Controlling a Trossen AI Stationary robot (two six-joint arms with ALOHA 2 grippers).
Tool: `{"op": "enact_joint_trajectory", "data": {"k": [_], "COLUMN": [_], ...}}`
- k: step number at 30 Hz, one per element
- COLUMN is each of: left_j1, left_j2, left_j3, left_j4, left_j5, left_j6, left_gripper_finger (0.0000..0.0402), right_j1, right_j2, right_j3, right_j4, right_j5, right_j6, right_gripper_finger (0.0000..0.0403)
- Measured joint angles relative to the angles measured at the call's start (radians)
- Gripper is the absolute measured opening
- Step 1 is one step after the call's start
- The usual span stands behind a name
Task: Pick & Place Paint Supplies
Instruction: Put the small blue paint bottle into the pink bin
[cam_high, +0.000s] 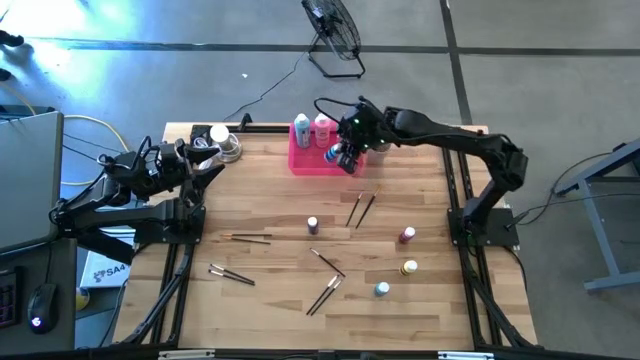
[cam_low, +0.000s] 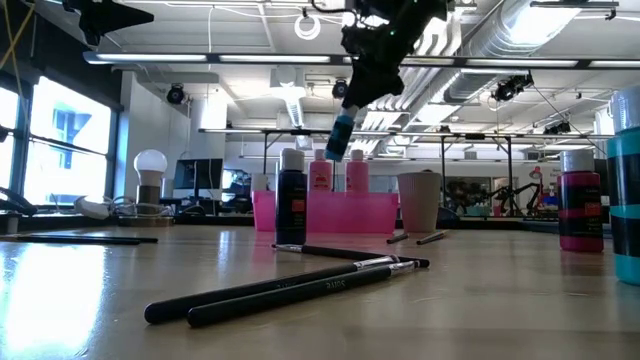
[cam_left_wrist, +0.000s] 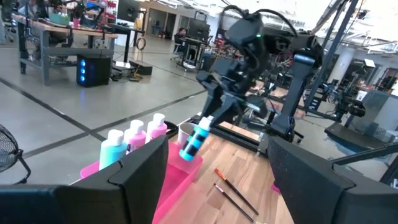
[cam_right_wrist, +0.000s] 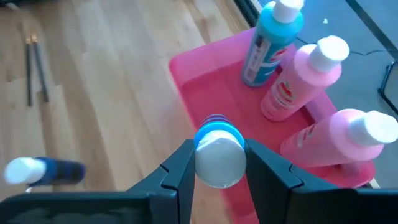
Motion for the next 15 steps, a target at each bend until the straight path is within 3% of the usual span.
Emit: {"op": "enact_joint_trajectory", "data": {"k": [15], "left_j1": [0.000], "left_j2": [0.000], "left_j3": [0.000], "left_j4": [-0.001], "left_j5": [0.000], "left_j6": [0.000], "left_gripper_finger": [0.0271], "right_j1": [-0.095], "right_j2": [0.087], "right_j3": [-0.003], "right_j4": [-0.057], "right_j5": [-0.009], "right_j6": [-0.025], "right_gripper_finger": [0.0115]}}
